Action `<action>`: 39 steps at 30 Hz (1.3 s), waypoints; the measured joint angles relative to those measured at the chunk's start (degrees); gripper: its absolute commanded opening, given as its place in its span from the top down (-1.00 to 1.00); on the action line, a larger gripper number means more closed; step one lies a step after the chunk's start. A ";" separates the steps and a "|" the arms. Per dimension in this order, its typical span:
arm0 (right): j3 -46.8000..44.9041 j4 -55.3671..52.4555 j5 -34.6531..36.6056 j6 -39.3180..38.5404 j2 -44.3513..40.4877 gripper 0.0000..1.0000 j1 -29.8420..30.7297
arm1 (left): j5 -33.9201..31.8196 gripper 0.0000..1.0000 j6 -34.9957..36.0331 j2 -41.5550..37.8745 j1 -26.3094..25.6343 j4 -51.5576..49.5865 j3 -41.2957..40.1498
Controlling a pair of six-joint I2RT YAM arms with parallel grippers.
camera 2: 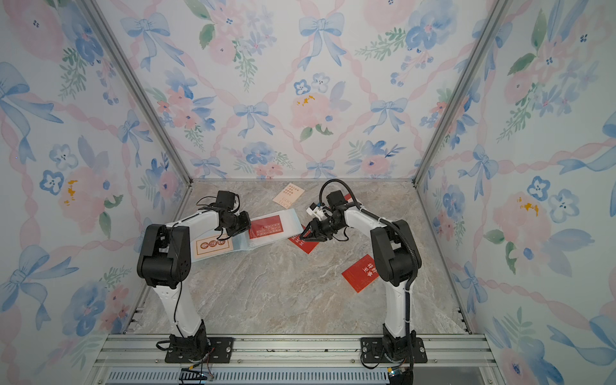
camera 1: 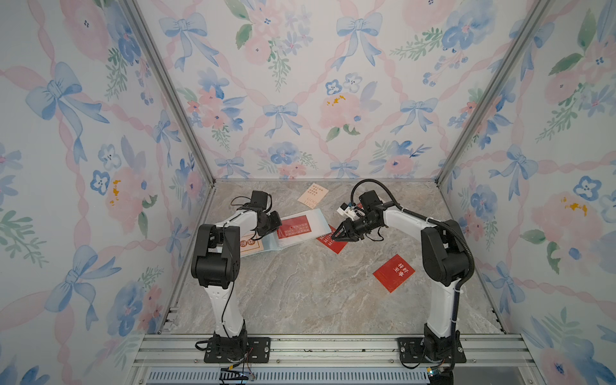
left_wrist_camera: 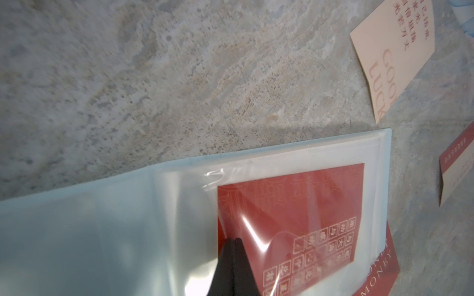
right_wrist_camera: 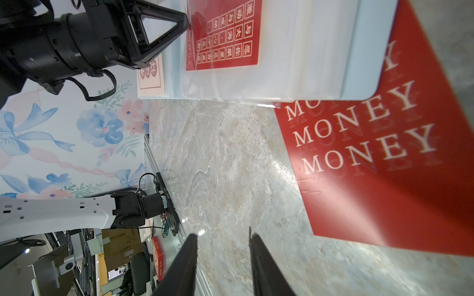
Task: Place the photos into the photo albums
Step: Insert the photo into the photo album, then turn the page of the photo album at the center of the board.
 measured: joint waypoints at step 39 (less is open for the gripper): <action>37.51 -2.25 16.31 10.49 26.88 0.16 8.00 | -2.91 1.00 2.78 -3.37 -1.11 -3.04 -3.37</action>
